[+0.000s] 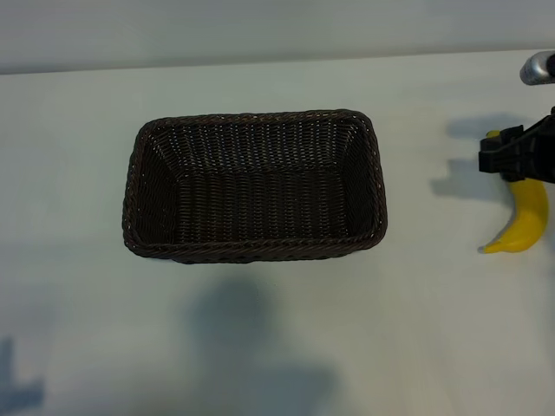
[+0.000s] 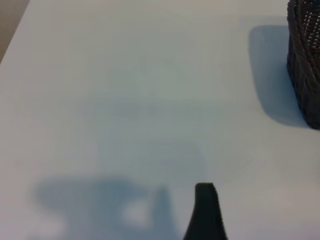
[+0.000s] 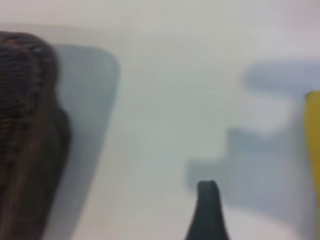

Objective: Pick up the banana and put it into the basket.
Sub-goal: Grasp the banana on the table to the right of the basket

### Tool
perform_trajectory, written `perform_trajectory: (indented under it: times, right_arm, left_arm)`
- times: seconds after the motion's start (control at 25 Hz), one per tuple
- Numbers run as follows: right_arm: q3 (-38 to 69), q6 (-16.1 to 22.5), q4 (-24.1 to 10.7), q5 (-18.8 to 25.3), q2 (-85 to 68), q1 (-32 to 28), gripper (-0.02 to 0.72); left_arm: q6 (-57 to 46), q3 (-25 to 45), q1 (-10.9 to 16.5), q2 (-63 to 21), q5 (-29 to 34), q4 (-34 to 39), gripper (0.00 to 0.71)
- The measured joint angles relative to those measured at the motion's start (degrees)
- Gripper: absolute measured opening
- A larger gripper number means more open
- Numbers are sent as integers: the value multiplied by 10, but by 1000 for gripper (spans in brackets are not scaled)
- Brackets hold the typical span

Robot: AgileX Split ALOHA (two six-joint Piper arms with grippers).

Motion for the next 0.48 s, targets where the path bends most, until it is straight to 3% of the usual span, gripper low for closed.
perform_trajectory:
  times: [0.2, 0.48]
  right_arm:
    - [-12, 1, -1, -45, 43, 0, 622]
    - [-33, 1, -6, -67, 93, 0, 621]
  left_arm:
    - [0, 0, 0, 0, 0, 0, 579]
    - [0, 0, 0, 0, 0, 0, 579]
